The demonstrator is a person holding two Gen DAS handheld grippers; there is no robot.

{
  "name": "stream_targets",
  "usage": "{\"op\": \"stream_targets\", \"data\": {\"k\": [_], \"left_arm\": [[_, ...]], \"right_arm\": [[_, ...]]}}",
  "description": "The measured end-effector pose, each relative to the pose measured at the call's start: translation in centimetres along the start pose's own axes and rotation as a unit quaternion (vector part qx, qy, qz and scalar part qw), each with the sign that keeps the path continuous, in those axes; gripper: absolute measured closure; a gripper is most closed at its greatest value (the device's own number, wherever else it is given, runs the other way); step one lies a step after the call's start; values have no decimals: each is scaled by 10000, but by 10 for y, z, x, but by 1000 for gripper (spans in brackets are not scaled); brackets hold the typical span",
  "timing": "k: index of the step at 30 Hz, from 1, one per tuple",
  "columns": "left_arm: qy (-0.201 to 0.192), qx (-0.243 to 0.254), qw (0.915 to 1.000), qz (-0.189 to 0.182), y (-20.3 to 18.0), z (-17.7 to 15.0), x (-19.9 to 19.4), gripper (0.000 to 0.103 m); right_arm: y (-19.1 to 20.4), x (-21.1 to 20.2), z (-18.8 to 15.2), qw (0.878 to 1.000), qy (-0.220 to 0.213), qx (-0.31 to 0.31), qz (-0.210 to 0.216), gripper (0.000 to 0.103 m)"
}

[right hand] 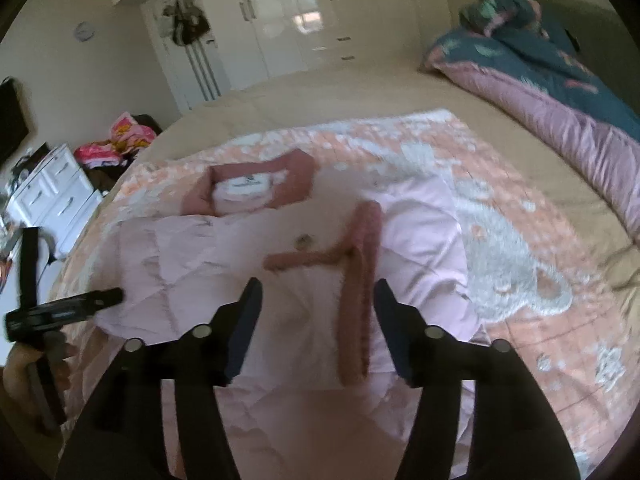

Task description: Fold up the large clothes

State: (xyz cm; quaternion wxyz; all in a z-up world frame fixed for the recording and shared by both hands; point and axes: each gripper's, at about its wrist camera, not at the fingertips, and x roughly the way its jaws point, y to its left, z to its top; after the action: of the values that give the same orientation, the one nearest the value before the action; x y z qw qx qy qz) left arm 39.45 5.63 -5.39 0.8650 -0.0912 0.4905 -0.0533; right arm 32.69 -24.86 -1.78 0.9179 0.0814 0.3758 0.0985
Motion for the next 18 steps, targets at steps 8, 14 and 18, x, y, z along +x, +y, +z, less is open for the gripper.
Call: {"op": "stream_targets", "data": {"k": [8,14,18], "left_arm": [[44,-147,9998,-154,17,-6,16,9],[21,-154,9997,-167,18,-8,16,9],[-56,-238,9995,-215,17,-9,13,9]], "right_arm": [[61,9,10,9954,173,-883,321,34],[96,50,11,9890,649,-1283,353,33],[98,90,-2,9852,1108,-1307,75,32]]}}
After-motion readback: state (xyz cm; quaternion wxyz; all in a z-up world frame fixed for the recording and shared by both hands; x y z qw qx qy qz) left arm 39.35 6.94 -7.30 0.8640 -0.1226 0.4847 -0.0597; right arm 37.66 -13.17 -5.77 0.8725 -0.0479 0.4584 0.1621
